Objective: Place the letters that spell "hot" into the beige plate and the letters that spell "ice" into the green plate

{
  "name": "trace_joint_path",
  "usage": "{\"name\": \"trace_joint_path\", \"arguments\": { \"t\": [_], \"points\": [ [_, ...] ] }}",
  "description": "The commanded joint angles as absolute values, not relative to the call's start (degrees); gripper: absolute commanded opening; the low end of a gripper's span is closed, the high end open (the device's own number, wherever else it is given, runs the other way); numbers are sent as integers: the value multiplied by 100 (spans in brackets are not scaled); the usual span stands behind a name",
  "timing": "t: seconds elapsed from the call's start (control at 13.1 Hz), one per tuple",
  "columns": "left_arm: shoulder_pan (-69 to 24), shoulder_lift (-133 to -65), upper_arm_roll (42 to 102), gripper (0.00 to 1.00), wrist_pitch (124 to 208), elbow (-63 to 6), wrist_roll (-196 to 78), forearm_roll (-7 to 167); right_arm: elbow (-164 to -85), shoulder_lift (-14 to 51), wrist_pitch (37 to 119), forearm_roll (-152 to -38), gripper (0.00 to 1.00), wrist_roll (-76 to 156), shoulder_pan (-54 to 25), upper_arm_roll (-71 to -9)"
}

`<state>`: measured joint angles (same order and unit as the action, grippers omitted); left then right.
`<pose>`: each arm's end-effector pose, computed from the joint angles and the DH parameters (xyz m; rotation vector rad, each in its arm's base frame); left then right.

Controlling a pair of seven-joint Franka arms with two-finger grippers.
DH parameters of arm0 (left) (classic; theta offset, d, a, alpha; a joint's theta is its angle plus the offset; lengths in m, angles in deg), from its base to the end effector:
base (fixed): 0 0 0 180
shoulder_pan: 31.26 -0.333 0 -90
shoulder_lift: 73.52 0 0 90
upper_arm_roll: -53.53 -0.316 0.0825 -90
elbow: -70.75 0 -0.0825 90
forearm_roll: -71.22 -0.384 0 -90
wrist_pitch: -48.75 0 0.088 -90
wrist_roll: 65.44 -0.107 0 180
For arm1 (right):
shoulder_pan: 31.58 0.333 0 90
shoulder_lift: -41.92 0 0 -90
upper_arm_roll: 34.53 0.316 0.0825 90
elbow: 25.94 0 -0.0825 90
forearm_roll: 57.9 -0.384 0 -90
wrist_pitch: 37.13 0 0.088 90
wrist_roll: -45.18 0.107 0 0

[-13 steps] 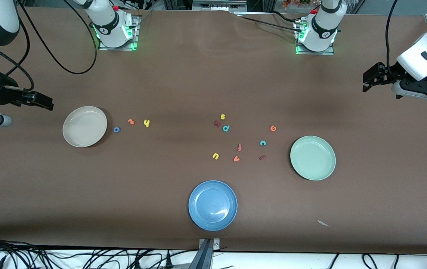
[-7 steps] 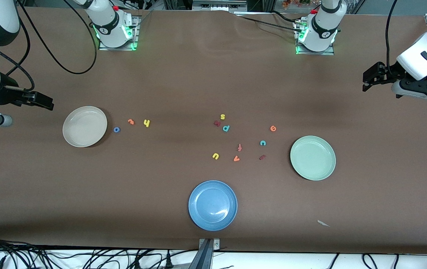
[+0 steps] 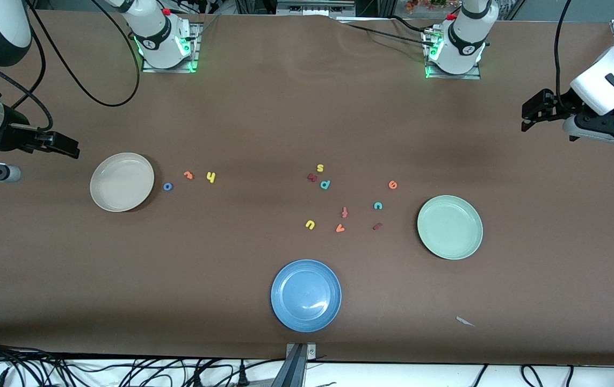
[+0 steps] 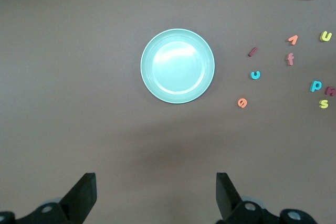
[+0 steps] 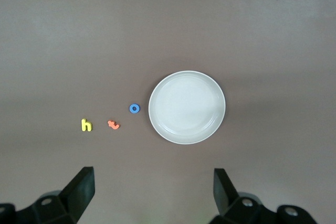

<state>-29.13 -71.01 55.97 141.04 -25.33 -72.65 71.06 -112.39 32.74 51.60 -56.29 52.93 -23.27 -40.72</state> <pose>0.5408 -0.0434 0.6018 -3.1207 0.3221 0.0353 0.5959 0.0237 0.5600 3.0774 -0.1492 -0.1776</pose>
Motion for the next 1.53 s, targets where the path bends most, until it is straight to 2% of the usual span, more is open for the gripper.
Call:
{"name": "trace_joint_path", "arguments": {
  "t": [0.0,0.69,0.92,1.22,1.45],
  "points": [
    [-2889,-7053,5617,100,14015,-2488,-7335,6893,-11401,3446,5164,-5544,100,5318,-2323,-4033],
    [-2880,-7088,5608,100,13980,-2417,-7326,6972,-11462,3463,5129,-5544,100,5344,-2323,-4015],
    [-2854,-7360,5617,100,13989,-2391,-7343,6981,-11462,3463,5164,-5552,100,5538,-2323,-3945],
    [-2346,-7642,5608,100,14024,-2347,-7361,6981,-11462,3463,5182,-5544,100,5538,-2323,-3936],
    [-1880,-8212,5617,100,14102,-1961,-7343,7112,-11488,3463,5182,-5552,100,5538,-2323,-3945]
  ]
}}
